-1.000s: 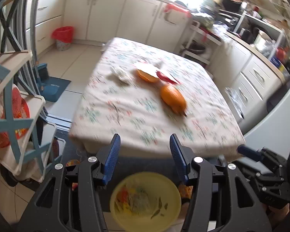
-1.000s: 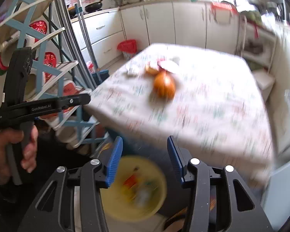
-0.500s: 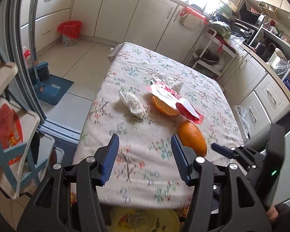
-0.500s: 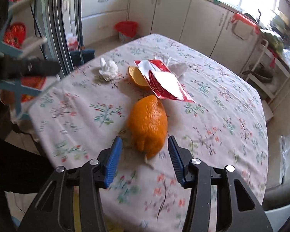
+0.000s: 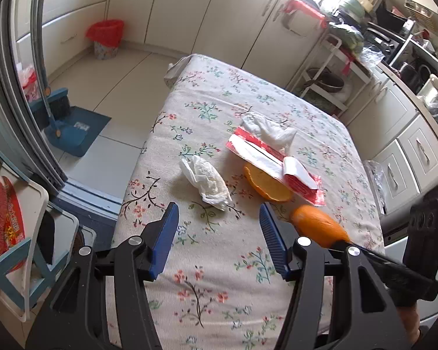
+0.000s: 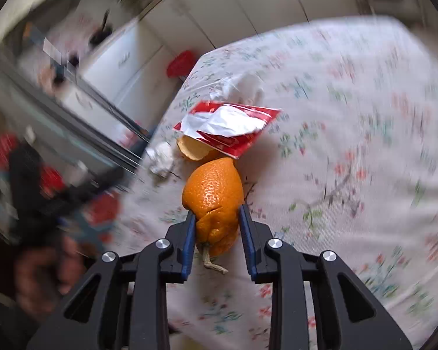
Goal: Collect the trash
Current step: 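Grasp the orange peel with the right tool and lift it, then grasp the white tissue with the left tool while the right tool holds the peel, then carry tissue and peel over the bucket and open the left tool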
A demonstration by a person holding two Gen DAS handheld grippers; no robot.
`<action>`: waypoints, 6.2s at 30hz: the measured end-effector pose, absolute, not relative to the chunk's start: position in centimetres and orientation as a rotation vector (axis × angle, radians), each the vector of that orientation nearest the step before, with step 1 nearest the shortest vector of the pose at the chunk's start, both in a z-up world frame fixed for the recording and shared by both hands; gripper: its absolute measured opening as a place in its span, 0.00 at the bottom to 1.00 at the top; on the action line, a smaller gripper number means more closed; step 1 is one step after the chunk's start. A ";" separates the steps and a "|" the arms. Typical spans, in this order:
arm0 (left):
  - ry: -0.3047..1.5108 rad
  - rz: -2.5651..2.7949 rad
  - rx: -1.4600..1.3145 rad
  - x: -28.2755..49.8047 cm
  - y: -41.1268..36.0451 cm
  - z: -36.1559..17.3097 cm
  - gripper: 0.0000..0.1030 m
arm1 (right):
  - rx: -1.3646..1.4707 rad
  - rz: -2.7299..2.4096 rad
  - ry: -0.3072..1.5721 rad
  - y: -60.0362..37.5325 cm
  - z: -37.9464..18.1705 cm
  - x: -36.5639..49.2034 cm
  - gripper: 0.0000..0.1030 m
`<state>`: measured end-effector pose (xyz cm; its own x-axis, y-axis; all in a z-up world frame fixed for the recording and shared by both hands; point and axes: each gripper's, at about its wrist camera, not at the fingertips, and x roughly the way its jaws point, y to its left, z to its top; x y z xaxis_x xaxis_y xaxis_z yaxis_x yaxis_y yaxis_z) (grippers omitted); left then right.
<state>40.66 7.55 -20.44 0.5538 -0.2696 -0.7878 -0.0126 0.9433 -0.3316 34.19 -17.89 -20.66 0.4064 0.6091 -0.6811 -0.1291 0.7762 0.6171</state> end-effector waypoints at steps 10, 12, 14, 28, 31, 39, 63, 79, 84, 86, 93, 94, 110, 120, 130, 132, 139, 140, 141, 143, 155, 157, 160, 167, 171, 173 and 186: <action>1.016 -0.124 -0.264 43.6 6.4 -22.2 0.55 | 0.657 0.425 1.057 -19.9 -21.3 33.7 0.47; 1.017 -0.124 -0.255 44.0 6.3 -22.4 0.55 | 0.612 0.415 1.035 -19.5 -20.6 33.8 0.41; 1.015 -0.124 -0.250 44.3 6.2 -22.4 0.55 | 0.594 0.417 1.037 -19.5 -20.9 34.7 0.30; 1.015 -0.183 -0.250 45.1 5.9 -22.9 0.10 | 0.406 0.342 0.904 -19.9 -18.1 33.8 0.13; 1.006 -0.199 -0.245 44.8 5.7 -22.5 0.05 | 0.482 0.387 0.909 -20.7 -18.3 33.6 0.13; 0.967 -0.235 -0.217 42.9 4.8 -21.0 0.02 | 0.507 0.346 0.874 -23.1 -17.9 32.7 0.13; 0.996 -0.120 -0.087 46.5 3.3 -24.1 0.29 | 0.577 0.416 0.873 -23.3 -17.5 32.6 0.13; 0.820 -0.196 -0.097 38.8 2.9 -18.0 0.24 | 0.583 0.415 0.821 -23.7 -16.3 30.9 0.13; 0.775 -0.204 -0.066 35.1 2.1 -16.8 0.24 | 0.570 0.407 0.782 -23.9 -15.5 29.9 0.13; 0.766 -0.203 -0.050 34.0 1.8 -16.6 0.24 | 0.570 0.408 0.771 -23.9 -15.2 29.4 0.13; 0.753 -0.206 -0.011 31.1 1.1 -16.5 0.24 | 0.593 0.407 0.759 -24.1 -15.4 27.7 0.13; 0.752 -0.207 -0.010 30.9 1.1 -16.5 0.24 | 0.598 0.405 0.759 -24.1 -15.5 27.5 0.13; 0.756 -0.202 0.014 28.9 0.6 -16.8 0.25 | 0.619 0.402 0.774 -24.0 -16.5 24.8 0.13; 0.755 -0.201 0.021 28.3 0.7 -16.9 0.25 | 0.619 0.404 0.781 -23.7 -16.6 23.9 0.13; 0.770 -0.209 0.030 26.4 0.6 -17.6 0.25 | 0.603 0.413 0.790 -23.0 -16.9 22.3 0.13; 0.775 -0.213 0.031 26.0 0.6 -17.8 0.25 | 0.602 0.415 0.793 -22.8 -17.0 21.8 0.13; 0.801 -0.229 0.027 23.9 0.3 -18.8 0.25 | 0.596 0.422 0.806 -22.4 -17.4 19.9 0.13; 0.808 -0.233 0.024 23.6 0.2 -19.0 0.25 | 0.595 0.422 0.807 -22.3 -17.4 19.6 0.13; 0.812 -0.236 0.021 23.4 0.2 -19.1 0.25 | 0.593 0.423 0.809 -22.2 -17.5 19.2 0.13; 0.828 -0.245 0.012 22.7 0.2 -19.6 0.25 | 0.591 0.426 0.814 -21.9 -17.6 18.5 0.13; 0.898 -0.274 0.011 19.2 -0.8 -22.1 0.25 | 0.576 0.443 0.855 -20.9 -18.4 15.3 0.13; 0.907 -0.278 0.014 18.7 -1.0 -22.4 0.25 | 0.572 0.445 0.862 -20.8 -18.6 15.0 0.13; 0.915 -0.280 0.014 18.1 -1.1 -22.6 0.25 | 0.565 0.448 0.873 -20.5 -18.8 14.3 0.13; 0.936 -0.284 0.011 16.7 -1.1 -23.1 0.25 | 0.546 0.456 0.902 -19.8 -19.4 12.8 0.13; 0.953 -0.293 0.015 16.2 -1.3 -23.5 0.26 | 0.532 0.459 0.927 -19.1 -19.8 12.2 0.13; 0.960 -0.296 0.016 16.0 -1.4 -23.7 0.26 | 0.522 0.462 0.940 -18.7 -20.0 12.0 0.14; 0.999 -0.296 0.003 15.5 -1.1 -24.4 0.32 | 0.491 0.462 0.987 -17.9 -20.8 11.1 0.14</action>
<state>15.51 -1.09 -24.36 0.5044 -0.2437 -0.8284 0.2461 0.9601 -0.1327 11.07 -17.86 -20.84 0.4736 0.5745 -0.6676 -0.1446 0.7984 0.5845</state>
